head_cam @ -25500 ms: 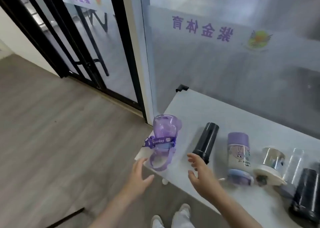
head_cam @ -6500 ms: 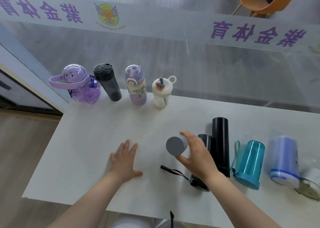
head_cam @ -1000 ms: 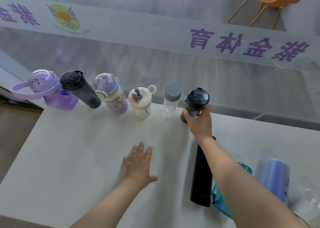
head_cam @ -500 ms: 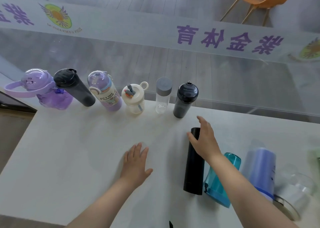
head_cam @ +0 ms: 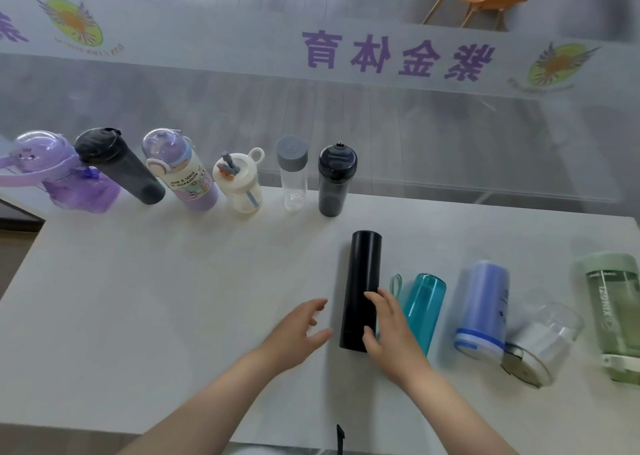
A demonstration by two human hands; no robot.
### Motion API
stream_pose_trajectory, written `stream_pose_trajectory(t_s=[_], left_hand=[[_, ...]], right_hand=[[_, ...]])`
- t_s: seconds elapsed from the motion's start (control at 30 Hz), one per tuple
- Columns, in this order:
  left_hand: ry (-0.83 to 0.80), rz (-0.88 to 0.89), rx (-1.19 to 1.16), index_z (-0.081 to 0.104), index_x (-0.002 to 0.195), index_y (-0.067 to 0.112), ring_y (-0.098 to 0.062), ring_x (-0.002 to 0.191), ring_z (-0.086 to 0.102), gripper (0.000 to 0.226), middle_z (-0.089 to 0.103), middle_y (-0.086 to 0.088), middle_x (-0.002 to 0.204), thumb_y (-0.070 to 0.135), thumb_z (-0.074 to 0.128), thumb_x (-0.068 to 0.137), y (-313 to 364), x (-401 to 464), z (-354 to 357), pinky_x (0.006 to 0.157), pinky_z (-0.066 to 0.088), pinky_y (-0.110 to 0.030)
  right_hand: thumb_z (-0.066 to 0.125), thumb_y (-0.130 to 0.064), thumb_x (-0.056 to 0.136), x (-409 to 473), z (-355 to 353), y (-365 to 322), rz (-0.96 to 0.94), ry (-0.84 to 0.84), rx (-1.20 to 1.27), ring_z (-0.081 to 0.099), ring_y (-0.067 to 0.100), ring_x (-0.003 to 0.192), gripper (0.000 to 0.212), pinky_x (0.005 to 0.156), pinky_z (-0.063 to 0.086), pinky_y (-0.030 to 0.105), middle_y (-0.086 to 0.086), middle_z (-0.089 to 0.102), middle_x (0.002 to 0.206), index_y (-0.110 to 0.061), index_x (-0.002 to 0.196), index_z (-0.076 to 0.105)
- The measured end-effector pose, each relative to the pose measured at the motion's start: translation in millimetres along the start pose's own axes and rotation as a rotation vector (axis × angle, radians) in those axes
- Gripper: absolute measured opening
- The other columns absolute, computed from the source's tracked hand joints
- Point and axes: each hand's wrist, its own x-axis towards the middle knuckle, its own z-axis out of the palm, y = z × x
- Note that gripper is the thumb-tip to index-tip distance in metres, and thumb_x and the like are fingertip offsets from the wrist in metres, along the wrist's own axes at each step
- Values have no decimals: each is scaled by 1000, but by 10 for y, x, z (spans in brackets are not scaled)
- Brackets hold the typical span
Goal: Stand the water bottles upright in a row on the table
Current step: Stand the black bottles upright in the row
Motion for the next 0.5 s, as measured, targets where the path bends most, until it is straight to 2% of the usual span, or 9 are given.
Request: stream_pose_trajectory(t_s=[0.13,0.3,0.4,0.5], left_hand=[[-56,-29,-110,30,145,30,-5,106,54,65,45,13,134,37,62,90,148,-1,128,89,42,-17],[-142,-37,-197,22,146,37,-13,94,67,70,51,9,129,29,63,90,230,-11,259,83,49,-14],[-149,-37,-275,19,148,32,0,96,66,71,53,4,128,20,61,92,258,-23,298,80,49,-11],[-123,-40,-318,22,147,31,-2,99,64,71,55,9,120,16,62,91,279,-57,299,78,49,-10]], right_hand=[[55,-28,94,-137,68,24,86,-62,80,9,7,147,69,114,14,20,-8,11,160,-27,151,16],[62,-31,89,-160,75,6,154,-186,195,27,5,141,87,112,26,23,-16,20,156,-37,151,2],[65,-30,82,-135,41,18,199,-210,253,43,7,132,94,109,37,28,-9,38,151,-45,149,1],[67,-24,80,-151,8,-29,184,-211,298,44,0,123,95,100,37,19,-9,37,148,-43,150,5]])
